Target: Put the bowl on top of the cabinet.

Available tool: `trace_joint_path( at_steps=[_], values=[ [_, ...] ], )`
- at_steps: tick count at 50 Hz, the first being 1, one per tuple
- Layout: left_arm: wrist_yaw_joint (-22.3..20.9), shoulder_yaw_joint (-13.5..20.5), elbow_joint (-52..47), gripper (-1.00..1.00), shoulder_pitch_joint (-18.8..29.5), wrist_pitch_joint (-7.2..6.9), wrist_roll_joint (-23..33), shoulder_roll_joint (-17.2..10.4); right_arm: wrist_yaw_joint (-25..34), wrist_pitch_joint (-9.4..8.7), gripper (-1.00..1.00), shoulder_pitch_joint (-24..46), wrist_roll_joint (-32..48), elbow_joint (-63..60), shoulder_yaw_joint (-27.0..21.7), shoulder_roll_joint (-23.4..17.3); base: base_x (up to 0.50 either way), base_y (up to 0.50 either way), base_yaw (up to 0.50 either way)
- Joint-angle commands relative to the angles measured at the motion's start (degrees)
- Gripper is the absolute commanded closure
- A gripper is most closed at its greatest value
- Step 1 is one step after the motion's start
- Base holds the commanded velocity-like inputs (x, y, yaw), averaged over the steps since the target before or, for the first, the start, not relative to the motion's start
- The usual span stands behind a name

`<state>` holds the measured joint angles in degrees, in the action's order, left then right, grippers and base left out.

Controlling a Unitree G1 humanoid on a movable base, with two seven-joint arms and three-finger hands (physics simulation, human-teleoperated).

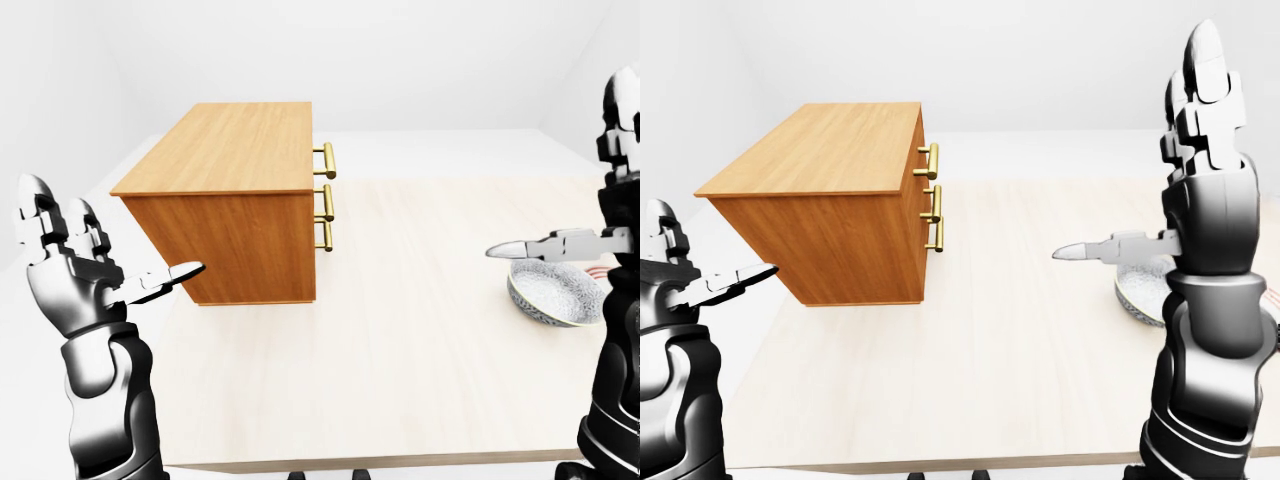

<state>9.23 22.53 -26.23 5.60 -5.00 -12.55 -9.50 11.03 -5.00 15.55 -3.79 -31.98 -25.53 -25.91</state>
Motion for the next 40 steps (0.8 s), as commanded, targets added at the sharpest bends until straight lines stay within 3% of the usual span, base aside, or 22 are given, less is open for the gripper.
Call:
trace_joint_path(
  at_steps=[1,2,7,11,19,29,40],
  values=[
    [0.2,-1.4,0.7,-1.0,-0.3,0.0,0.8,0.6,12.7,0.0,-1.0,1.0,23.7,12.9,1.9,-6.7,0.0,0.0,0.0],
    [0.3,-1.5,1.0,-1.0,-0.3,0.0,0.9,0.6,14.1,0.0,-1.0,0.4,28.6,15.3,1.6,-8.8,0.0,0.0,0.0],
    [0.3,-1.6,1.0,-1.0,-0.3,0.0,1.1,0.6,20.4,0.0,-1.0,3.2,38.4,19.9,-0.5,-11.6,0.0,0.0,0.0],
    [0.3,-1.3,0.9,-1.0,-0.2,0.0,0.8,0.4,20.4,0.0,-1.0,3.0,44.1,24.4,-1.4,-12.5,0.0,0.0,0.0],
    [0.4,-1.5,1.6,-1.0,0.1,0.0,1.1,0.3,17.6,0.0,-1.0,-0.1,48.0,33.4,-2.9,-12.0,0.0,0.0,0.0],
    [0.5,-1.4,1.5,-1.0,0.1,0.0,1.0,0.3,16.8,0.0,-1.0,-0.7,51.7,38.7,-4.3,-15.5,0.0,0.0,0.0],
    [0.4,-1.5,1.6,-1.0,0.1,0.0,1.1,0.3,17.9,0.0,-1.0,-2.3,52.7,41.8,-3.1,-14.3,0.0,0.0,0.0]
  ],
)
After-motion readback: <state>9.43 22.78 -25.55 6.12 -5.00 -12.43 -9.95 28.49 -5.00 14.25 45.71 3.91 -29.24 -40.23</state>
